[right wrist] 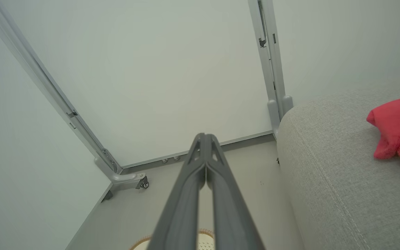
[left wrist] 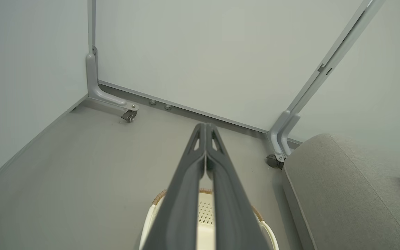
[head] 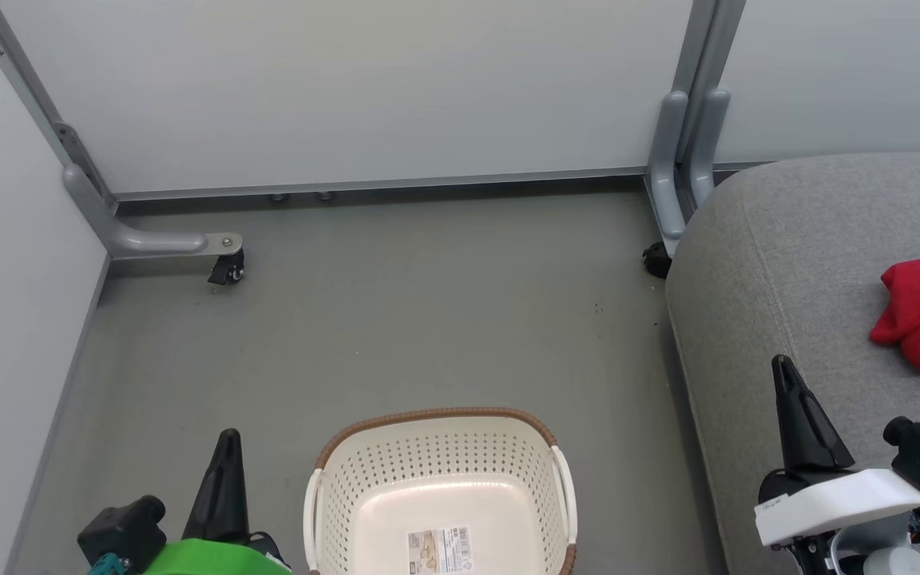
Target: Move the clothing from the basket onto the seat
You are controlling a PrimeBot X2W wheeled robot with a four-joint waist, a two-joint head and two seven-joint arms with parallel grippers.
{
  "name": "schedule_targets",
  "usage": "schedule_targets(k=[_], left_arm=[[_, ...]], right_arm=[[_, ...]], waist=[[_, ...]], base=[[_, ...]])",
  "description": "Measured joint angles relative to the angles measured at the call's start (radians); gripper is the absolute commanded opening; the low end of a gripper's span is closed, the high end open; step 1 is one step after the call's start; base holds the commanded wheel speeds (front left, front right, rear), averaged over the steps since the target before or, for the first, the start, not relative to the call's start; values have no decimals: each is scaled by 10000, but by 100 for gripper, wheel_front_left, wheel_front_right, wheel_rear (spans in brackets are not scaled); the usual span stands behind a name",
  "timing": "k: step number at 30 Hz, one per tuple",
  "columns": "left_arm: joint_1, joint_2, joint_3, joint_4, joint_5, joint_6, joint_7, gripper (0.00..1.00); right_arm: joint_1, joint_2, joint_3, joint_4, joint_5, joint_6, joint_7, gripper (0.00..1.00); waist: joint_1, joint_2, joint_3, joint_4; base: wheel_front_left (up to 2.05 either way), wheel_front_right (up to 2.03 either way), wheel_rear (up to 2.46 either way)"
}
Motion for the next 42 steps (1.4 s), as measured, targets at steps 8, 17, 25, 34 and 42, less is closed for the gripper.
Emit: schedule_targets(k=[8,17,25,34,42], left_arm=[[-171,35,153,61,-1384,-27,305,0],[-371,65,293,115,-2784,-102,616,0],[-528,102,458,148,-3894,-148,884,0],[-656,125,591,194,-5032,-196,1147,0],[-761,151,756,234,-6009,-249,1406,0]], right_arm=[[-179,54,-86,215,1361,0,301,0],[-313,98,-224,433,2704,0,617,0],[-453,157,-326,606,3808,0,876,0],[-612,244,-431,786,4924,-2,1156,0],[-753,309,-554,938,5831,-4,1379,0]], waist=[[0,0,13,-41],[0,0,29,-86],[0,0,42,-126],[0,0,57,-171],[0,0,72,-213]], base=[[0,0,0],[0,0,0],[0,0,0],[0,0,0],[0,0,0]])
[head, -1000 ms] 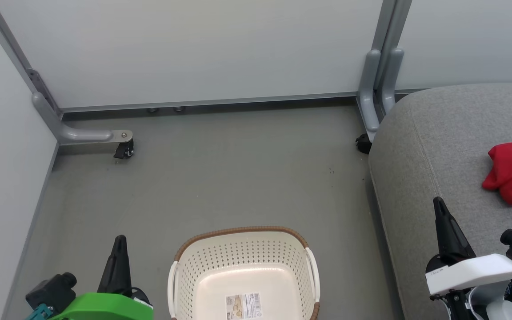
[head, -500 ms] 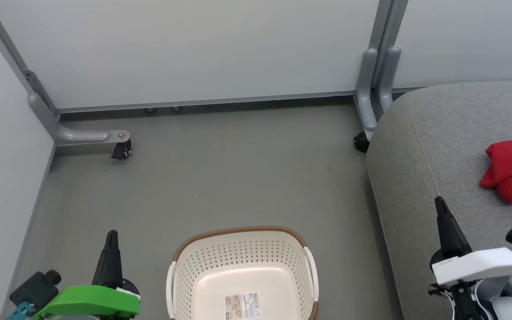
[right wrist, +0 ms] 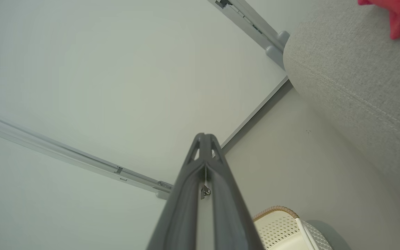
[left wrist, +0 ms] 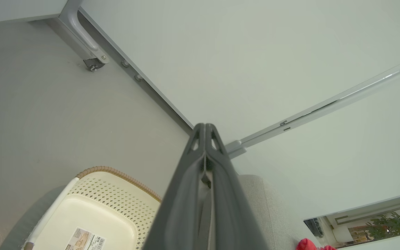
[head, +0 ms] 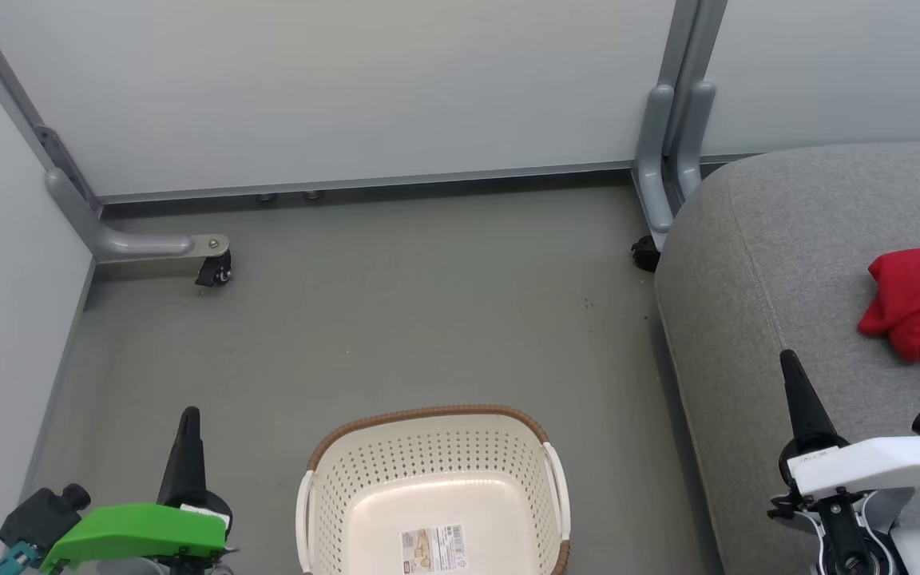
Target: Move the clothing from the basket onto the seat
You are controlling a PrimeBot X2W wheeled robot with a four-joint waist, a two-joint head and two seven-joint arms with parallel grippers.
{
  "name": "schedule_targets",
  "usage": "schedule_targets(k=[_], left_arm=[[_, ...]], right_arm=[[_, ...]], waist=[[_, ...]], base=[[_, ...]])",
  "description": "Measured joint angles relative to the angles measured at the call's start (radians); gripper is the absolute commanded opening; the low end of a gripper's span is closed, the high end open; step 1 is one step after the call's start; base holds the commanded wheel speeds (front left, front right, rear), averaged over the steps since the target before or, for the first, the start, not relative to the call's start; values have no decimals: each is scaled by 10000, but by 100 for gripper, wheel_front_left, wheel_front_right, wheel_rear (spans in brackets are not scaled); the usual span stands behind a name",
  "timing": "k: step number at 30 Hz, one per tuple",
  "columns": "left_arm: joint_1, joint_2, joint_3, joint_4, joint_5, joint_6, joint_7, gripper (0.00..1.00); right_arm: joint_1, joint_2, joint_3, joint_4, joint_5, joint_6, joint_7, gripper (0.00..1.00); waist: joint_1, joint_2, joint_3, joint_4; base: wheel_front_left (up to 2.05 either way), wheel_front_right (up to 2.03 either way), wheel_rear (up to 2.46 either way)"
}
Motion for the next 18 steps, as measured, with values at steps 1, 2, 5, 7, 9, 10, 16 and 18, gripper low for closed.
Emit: schedule_targets(k=[1,2,5,7,9,10,16,18], left_arm=[[-13,2,10,6,-81,-10,6,0],[-40,2,21,8,-169,-12,31,0],[-109,8,59,17,-514,-23,123,0],[-142,8,82,23,-729,-25,190,0],[-173,10,111,31,-918,-29,236,0],[-185,12,127,33,-1026,-33,263,0],[-244,13,238,48,-1613,-67,435,0],[-286,13,272,56,-1825,-82,453,0]], right_arm=[[-29,6,-12,13,90,-2,38,0],[-49,12,-25,27,215,-2,59,0],[-56,36,-61,82,527,-6,140,0],[-68,50,-90,119,740,-6,201,0],[-99,59,-111,146,940,-6,261,0],[-120,67,-123,163,1043,-6,290,0],[-242,102,-192,257,1615,-6,435,0],[-251,113,-217,291,1789,-8,481,0]], waist=[[0,0,1,-4],[0,0,3,-10],[0,0,8,-24],[0,0,11,-35],[0,0,15,-45],[0,0,17,-50],[0,0,26,-80],[0,0,30,-89]], base=[[0,0,0],[0,0,0],[0,0,0],[0,0,0],[0,0,0],[0,0,0],[0,0,0],[0,0,0]])
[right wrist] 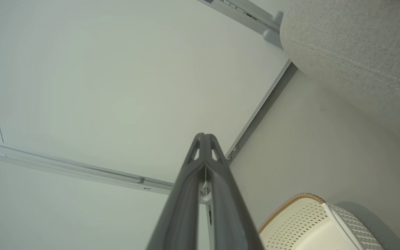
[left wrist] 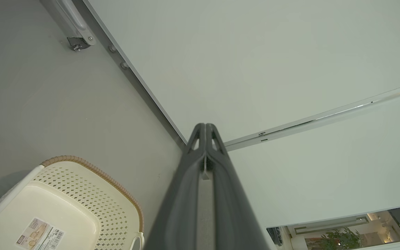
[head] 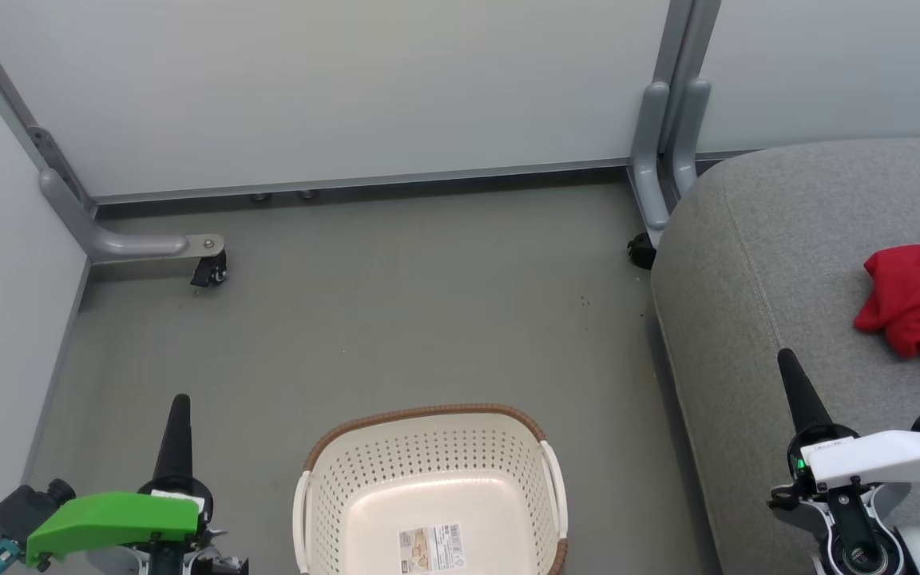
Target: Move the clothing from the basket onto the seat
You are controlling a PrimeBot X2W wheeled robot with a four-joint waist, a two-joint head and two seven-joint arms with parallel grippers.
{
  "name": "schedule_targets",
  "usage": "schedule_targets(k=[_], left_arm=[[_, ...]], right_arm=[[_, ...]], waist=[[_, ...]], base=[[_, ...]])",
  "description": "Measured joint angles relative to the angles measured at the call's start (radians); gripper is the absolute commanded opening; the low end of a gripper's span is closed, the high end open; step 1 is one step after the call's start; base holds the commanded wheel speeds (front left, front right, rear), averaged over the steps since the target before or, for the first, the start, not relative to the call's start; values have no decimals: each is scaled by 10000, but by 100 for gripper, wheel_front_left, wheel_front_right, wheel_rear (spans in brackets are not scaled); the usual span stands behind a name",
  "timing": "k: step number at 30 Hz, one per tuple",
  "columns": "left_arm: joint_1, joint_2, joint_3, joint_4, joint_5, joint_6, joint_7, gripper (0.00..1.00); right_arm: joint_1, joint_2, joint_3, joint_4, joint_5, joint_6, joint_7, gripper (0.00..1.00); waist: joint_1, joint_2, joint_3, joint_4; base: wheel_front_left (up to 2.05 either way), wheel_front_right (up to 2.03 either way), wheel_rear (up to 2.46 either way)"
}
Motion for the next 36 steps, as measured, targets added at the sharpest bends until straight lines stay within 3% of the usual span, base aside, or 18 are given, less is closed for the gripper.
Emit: schedule_targets(k=[36], left_arm=[[-417,-2,489,94,-2882,-123,832,0]], right_arm=[[-404,267,-430,476,2849,0,823,0]], waist=[[0,0,61,-183]], base=[[0,0,0]])
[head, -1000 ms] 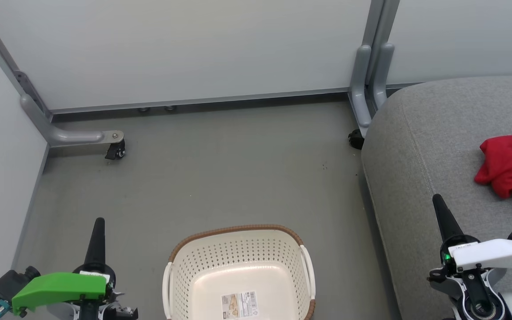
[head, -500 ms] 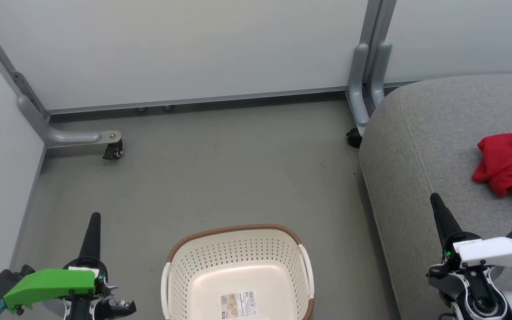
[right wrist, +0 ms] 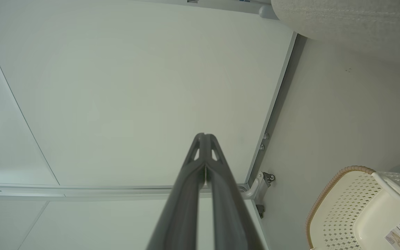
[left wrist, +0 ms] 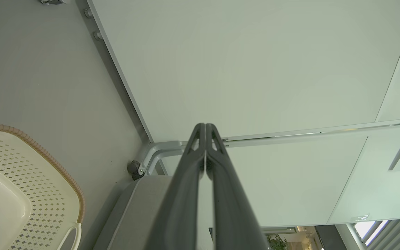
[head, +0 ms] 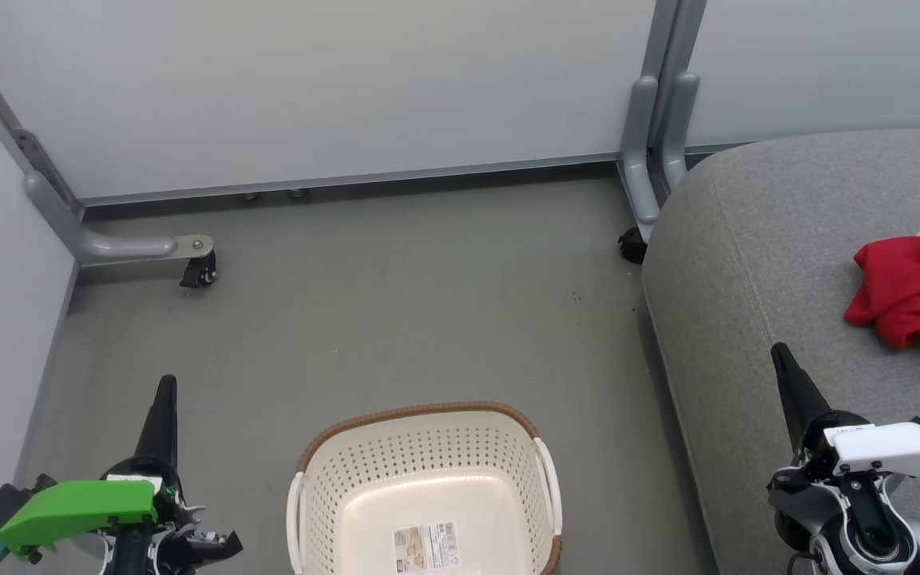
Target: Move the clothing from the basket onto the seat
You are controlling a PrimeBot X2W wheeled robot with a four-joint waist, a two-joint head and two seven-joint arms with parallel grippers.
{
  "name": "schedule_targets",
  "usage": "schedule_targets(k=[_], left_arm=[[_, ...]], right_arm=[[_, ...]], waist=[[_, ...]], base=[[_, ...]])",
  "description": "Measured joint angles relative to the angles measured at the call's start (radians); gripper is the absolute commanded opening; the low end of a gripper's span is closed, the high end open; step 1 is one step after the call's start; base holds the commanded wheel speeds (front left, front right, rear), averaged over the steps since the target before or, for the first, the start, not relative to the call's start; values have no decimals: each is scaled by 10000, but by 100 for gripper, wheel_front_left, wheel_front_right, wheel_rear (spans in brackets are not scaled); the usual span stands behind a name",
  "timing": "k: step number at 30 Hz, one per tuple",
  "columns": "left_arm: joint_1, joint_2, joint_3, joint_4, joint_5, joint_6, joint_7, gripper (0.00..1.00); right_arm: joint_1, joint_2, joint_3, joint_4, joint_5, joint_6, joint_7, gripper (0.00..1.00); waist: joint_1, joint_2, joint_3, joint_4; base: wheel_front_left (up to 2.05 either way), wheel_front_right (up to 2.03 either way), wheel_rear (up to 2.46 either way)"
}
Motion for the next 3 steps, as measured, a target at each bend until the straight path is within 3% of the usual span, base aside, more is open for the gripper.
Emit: schedule_targets(k=[3], left_arm=[[-17,-2,36,10,-238,-6,50,0]], right_arm=[[-12,15,-31,35,192,0,56,0]], waist=[[0,0,5,-15]], base=[[0,0,0]])
